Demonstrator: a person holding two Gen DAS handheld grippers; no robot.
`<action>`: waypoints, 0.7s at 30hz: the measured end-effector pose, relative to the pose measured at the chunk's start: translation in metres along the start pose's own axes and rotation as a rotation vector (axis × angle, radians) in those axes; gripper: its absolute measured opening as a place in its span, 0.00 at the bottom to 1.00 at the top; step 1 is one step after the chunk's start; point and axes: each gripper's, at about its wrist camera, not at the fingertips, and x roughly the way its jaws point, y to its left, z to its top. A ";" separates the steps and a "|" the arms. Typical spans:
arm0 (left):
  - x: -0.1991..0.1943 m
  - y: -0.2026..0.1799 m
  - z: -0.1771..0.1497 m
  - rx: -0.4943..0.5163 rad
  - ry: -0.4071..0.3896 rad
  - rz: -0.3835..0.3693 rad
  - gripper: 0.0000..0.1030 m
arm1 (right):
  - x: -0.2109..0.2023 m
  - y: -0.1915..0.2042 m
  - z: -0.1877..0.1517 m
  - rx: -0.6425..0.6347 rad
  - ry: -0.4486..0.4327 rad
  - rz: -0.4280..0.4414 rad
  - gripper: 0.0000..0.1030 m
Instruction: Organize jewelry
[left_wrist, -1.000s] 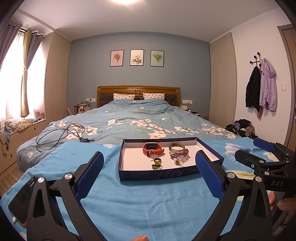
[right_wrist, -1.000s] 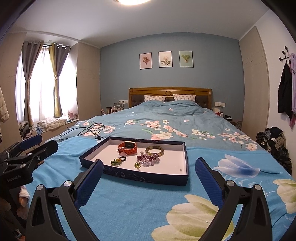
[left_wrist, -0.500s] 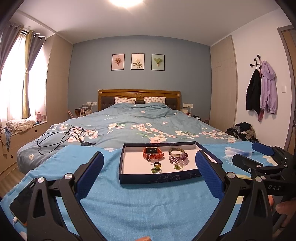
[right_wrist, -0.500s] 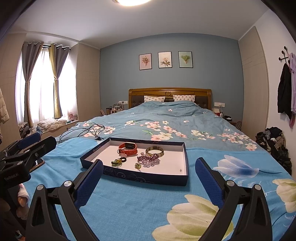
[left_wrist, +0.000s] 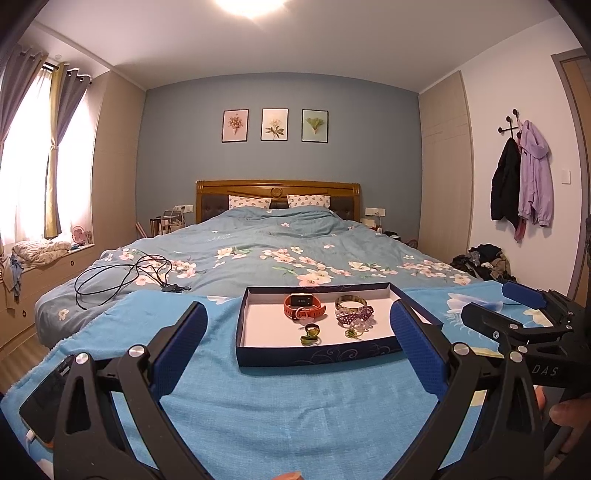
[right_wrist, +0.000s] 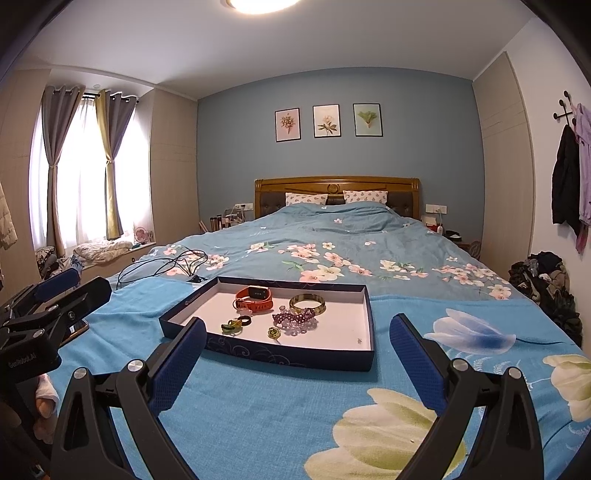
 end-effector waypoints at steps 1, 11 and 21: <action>0.000 0.000 0.000 0.000 -0.001 0.000 0.95 | 0.001 0.000 0.000 0.001 0.000 -0.001 0.93; -0.005 -0.002 -0.001 0.008 -0.009 0.005 0.95 | 0.000 0.000 0.000 0.001 -0.002 -0.001 0.93; -0.006 -0.003 -0.002 0.013 -0.012 0.007 0.95 | -0.001 0.002 0.003 0.004 -0.008 0.001 0.93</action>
